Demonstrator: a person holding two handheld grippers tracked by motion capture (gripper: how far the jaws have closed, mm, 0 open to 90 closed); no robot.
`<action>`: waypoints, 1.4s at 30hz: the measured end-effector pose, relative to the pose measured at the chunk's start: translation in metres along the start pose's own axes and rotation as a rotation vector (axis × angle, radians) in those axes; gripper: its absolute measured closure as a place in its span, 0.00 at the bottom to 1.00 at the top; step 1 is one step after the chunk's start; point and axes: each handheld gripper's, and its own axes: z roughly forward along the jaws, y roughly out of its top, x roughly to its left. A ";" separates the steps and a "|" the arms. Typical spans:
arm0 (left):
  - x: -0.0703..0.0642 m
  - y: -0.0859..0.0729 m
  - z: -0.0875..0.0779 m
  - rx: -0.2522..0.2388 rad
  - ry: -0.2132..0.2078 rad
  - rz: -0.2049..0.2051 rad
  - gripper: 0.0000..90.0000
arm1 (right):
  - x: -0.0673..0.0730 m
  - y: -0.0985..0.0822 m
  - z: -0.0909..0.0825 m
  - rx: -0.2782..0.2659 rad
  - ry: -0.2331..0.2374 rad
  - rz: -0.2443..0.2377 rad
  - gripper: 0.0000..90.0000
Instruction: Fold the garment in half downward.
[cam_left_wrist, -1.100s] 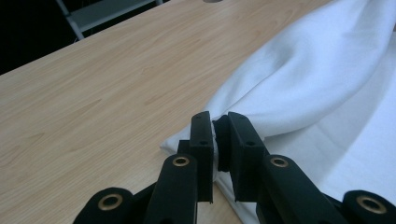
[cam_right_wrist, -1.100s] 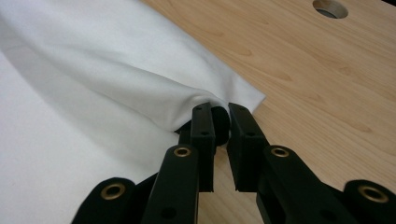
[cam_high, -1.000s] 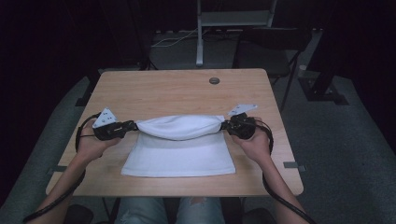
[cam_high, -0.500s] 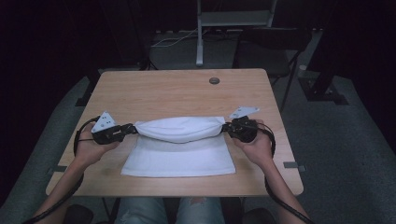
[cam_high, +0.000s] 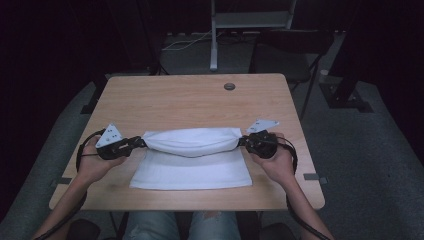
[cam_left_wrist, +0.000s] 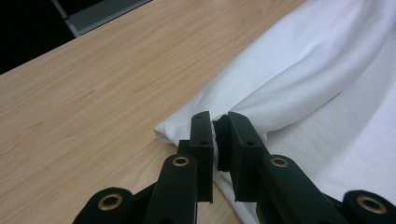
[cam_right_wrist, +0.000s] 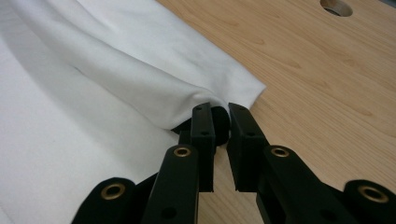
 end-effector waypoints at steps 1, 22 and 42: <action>0.000 0.000 0.000 0.000 0.000 0.001 0.91 | 0.001 -0.001 -0.001 0.000 0.000 -0.001 0.91; -0.010 -0.005 -0.011 -0.014 -0.010 0.006 0.91 | 0.011 -0.008 -0.011 -0.010 0.012 -0.006 0.91; -0.022 -0.014 -0.021 -0.019 -0.020 0.013 0.91 | 0.023 -0.018 -0.023 -0.029 0.019 -0.014 0.91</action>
